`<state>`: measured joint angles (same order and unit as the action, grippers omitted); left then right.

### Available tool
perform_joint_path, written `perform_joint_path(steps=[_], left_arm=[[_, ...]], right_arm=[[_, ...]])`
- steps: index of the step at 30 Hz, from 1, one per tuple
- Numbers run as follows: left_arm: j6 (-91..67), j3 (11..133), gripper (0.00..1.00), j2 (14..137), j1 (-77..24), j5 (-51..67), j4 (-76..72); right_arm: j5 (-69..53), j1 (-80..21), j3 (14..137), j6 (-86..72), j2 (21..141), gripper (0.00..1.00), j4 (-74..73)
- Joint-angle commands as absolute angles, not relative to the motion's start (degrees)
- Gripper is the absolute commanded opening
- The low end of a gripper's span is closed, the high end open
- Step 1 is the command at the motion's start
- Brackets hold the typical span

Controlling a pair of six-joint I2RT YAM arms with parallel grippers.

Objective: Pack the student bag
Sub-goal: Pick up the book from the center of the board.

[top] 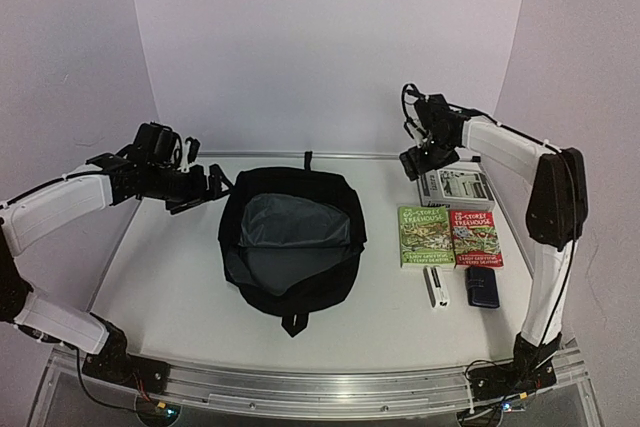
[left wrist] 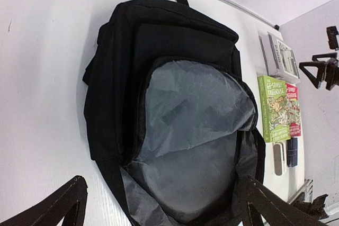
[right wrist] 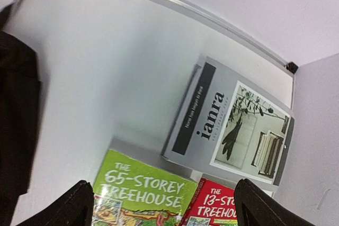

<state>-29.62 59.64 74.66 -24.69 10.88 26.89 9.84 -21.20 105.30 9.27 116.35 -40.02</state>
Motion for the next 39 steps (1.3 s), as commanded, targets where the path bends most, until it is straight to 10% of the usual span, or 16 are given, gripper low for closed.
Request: perform_joint_path(steps=[1,26,39], left_arm=[[-28.8,63.4,1.0,75.4,-27.7,6.8,29.3],[-26.8,71.8,1.0,88.3,-33.5,10.6,23.6],[-26.2,78.5,1.0,95.3,-34.2,12.9,18.2]], right_arm=[[10.4,-15.9,107.4,6.7,119.5,0.94,-40.5],[-9.5,8.3,118.7,3.3,136.4,0.98,-41.2],[-22.3,4.3,118.3,0.4,140.8,0.82,-42.0]])
